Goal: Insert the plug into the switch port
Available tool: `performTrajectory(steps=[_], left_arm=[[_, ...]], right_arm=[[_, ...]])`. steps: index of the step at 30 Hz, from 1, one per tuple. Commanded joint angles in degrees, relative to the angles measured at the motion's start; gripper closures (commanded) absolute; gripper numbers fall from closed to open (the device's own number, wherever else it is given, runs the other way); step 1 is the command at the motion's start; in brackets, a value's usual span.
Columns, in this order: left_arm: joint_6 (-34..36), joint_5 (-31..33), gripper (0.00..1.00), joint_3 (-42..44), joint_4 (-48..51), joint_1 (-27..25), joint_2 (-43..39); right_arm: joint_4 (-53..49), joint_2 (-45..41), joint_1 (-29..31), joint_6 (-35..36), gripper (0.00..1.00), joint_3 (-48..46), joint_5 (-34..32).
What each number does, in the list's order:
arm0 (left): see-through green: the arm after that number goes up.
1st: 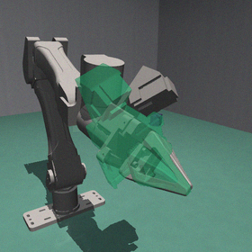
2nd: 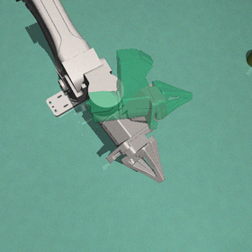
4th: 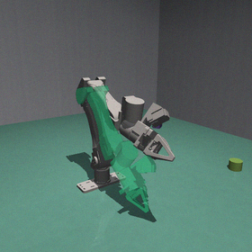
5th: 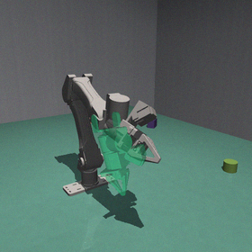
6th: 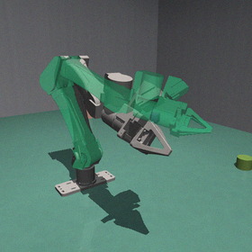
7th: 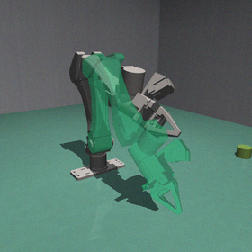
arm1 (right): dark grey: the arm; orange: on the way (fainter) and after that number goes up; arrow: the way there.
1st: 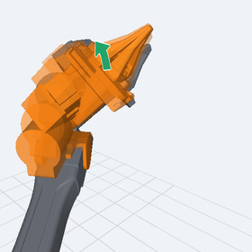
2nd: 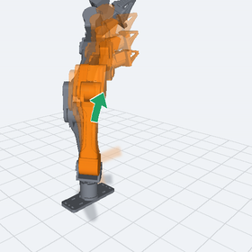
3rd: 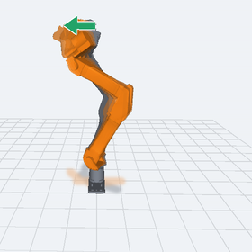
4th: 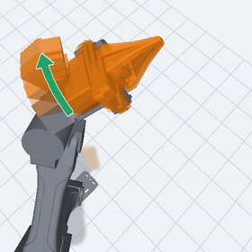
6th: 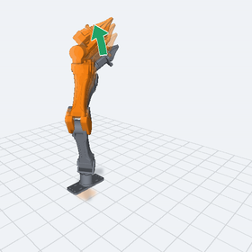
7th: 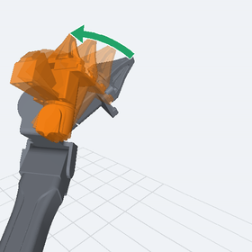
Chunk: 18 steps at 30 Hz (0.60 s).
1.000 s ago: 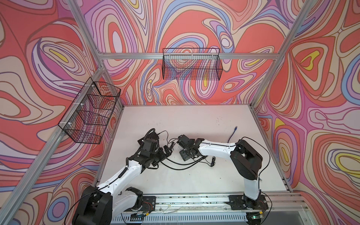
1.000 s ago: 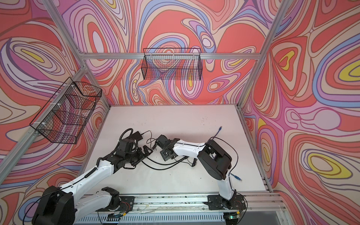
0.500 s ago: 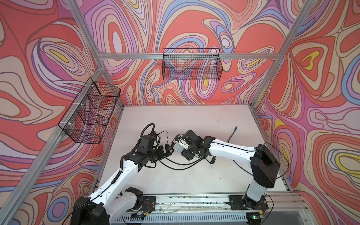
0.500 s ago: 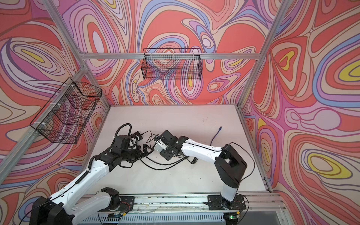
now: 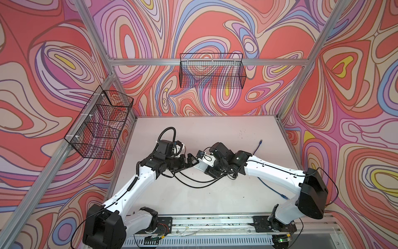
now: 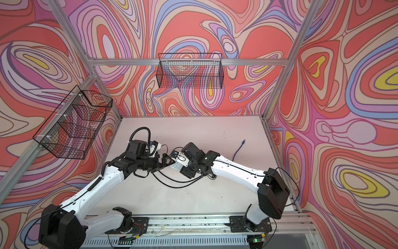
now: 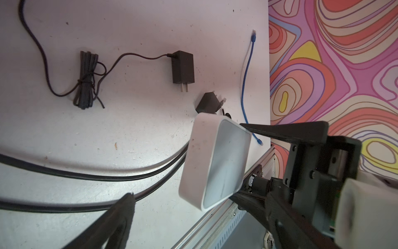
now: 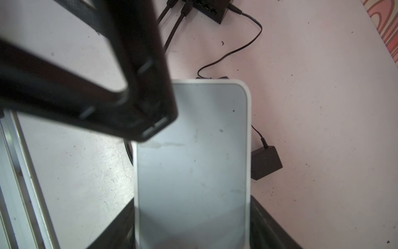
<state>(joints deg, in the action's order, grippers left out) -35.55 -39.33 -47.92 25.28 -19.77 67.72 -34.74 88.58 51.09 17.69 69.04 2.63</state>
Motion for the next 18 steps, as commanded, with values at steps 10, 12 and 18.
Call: performTrajectory(steps=[10, 12, 18], left_arm=[[1.98, -11.55, 0.14, -1.87, -0.56, 0.29, 4.96], [1.99, -12.05, 0.14, -2.45, -0.52, 0.28, 5.26], [3.66, -13.87, 0.23, -4.28, 0.58, 0.27, 7.71]], right_arm=[[-0.02, -2.63, 0.06, 3.55, 0.71, 1.84, 3.25], [-0.06, -2.64, 0.05, 3.89, 0.71, 2.05, 3.46], [0.15, -2.71, 0.06, 4.85, 0.71, 2.31, 3.69]])
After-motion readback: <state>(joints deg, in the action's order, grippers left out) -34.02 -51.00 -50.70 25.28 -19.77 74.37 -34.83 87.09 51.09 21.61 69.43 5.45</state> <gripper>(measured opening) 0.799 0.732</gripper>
